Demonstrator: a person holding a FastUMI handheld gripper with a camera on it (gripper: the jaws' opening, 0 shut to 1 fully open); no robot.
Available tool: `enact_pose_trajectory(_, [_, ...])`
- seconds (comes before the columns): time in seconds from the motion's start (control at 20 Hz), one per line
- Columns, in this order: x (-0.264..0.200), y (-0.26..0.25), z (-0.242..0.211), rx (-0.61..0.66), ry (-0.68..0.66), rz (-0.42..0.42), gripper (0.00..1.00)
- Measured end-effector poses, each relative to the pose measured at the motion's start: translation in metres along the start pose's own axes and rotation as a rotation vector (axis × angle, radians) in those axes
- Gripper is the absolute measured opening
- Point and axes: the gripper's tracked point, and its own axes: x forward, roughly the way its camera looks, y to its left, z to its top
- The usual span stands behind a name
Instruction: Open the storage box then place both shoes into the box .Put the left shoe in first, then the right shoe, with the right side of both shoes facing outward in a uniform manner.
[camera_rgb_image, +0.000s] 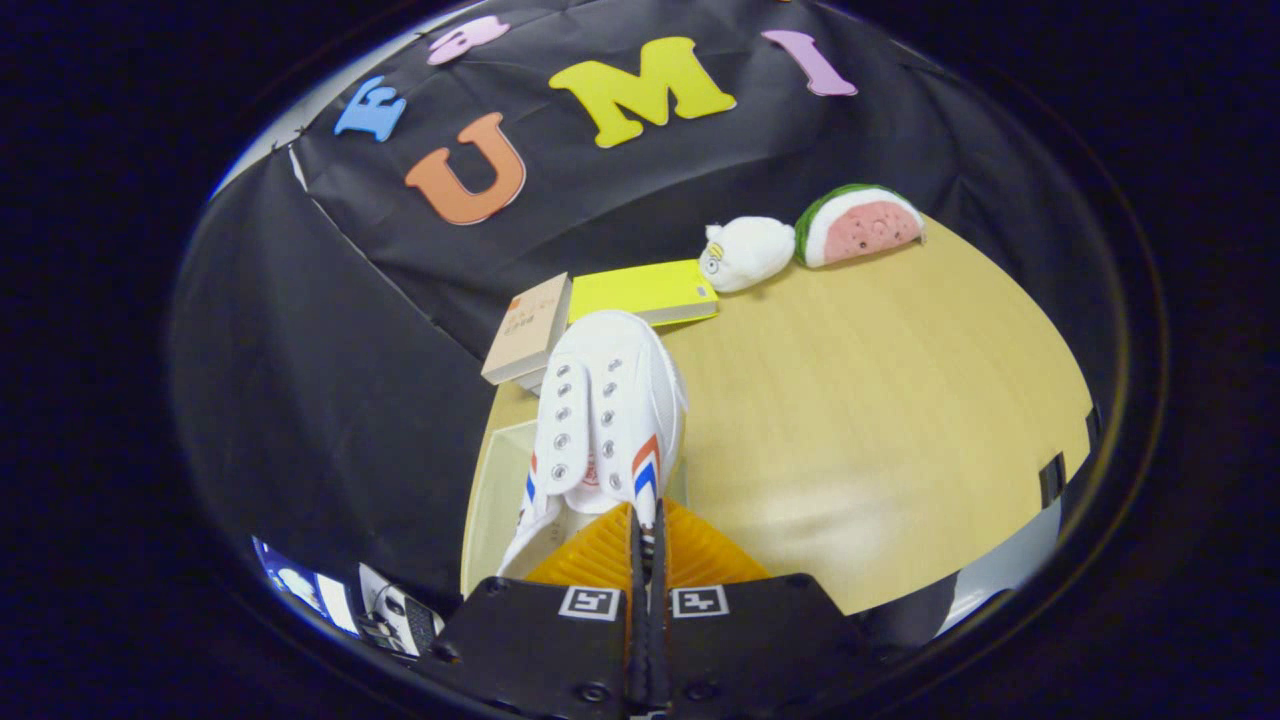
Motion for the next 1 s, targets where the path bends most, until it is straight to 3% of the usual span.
enact_pose_trajectory(0.3, [0.034,0.055,-0.025,-0.011,-0.002,-0.029,0.05])
enact_pose_trajectory(0.65, [0.074,0.030,-0.056,0.027,0.033,-0.155,0.05])
enact_pose_trajectory(1.0, [0.077,0.025,-0.074,-0.014,0.013,-0.212,0.05])
